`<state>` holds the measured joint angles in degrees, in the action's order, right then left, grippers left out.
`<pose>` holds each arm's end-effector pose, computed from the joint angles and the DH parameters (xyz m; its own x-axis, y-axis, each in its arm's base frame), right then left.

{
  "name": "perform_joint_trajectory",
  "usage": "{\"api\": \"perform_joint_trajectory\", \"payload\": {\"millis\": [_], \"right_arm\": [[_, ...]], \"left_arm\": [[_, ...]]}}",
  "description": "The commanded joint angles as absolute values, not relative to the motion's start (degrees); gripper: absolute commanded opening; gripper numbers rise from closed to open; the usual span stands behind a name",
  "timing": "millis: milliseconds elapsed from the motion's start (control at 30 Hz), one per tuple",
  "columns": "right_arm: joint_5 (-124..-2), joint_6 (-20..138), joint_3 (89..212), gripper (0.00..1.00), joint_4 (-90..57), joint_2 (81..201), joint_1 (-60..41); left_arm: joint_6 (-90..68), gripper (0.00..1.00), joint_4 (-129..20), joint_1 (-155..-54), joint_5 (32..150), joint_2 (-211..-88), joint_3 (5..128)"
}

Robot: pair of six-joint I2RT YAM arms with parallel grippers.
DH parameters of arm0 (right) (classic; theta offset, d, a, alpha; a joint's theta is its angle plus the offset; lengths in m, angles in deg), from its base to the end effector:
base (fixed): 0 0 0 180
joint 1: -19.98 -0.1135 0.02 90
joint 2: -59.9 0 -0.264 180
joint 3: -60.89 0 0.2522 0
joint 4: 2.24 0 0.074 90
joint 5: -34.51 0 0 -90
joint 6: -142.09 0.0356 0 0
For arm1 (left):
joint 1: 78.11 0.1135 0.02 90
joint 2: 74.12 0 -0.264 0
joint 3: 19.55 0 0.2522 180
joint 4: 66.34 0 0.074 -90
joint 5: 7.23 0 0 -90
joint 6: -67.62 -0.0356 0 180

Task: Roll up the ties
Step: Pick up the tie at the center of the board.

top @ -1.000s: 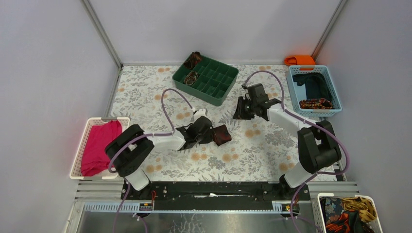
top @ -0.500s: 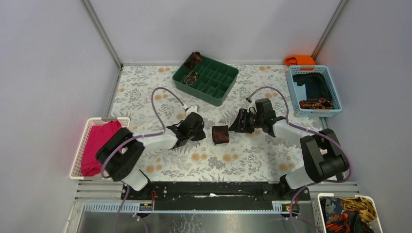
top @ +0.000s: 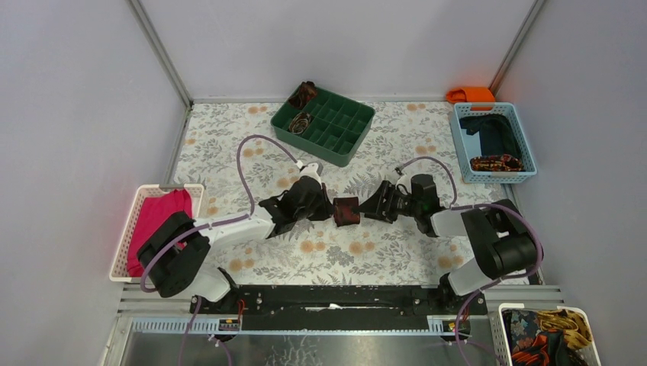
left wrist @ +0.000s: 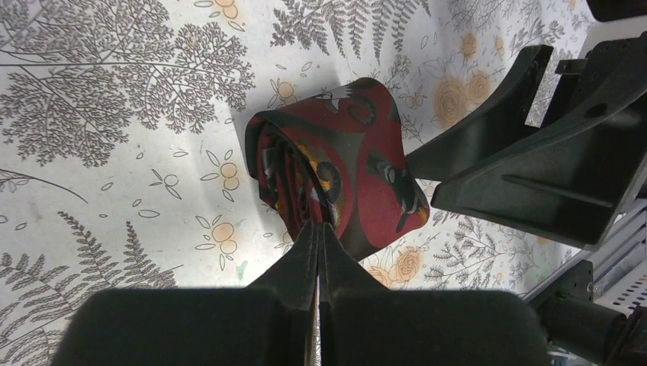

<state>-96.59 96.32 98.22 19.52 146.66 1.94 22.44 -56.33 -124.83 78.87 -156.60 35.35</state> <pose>0.2384 0.1023 0.1387 -0.8653 0.2710 -0.4217 -0.2559 0.4845 0.8365 0.2045 -0.2137 0.1917 -0.7826 -0.1948 -0.5913 0.1942 0.8260 -0.5291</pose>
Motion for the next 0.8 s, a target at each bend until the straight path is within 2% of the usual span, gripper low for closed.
{"api": "perform_joint_trajectory", "payload": {"millis": [0,233,367,533,767], "right_arm": [[-101.5,103.2,96.9,0.69,34.7,150.4,3.3],[-102.6,107.4,96.3,0.7,42.2,156.8,4.1],[-101.8,106.7,97.1,0.64,40.5,158.5,4.1],[-101.7,105.0,98.0,0.61,37.3,158.9,4.1],[-100.9,104.0,98.2,0.62,35.8,159.3,4.1]], "left_arm": [[21.7,0.0,-61.0,-125.3,81.1,-158.0,36.7],[21.1,0.0,-57.5,-125.3,77.9,-153.9,37.7],[20.4,0.0,-56.0,-125.4,76.8,-153.0,38.9],[20.3,0.0,-58.3,-125.4,79.2,-155.3,39.8],[19.9,0.0,-60.6,-125.4,80.4,-160.8,40.0]]}}
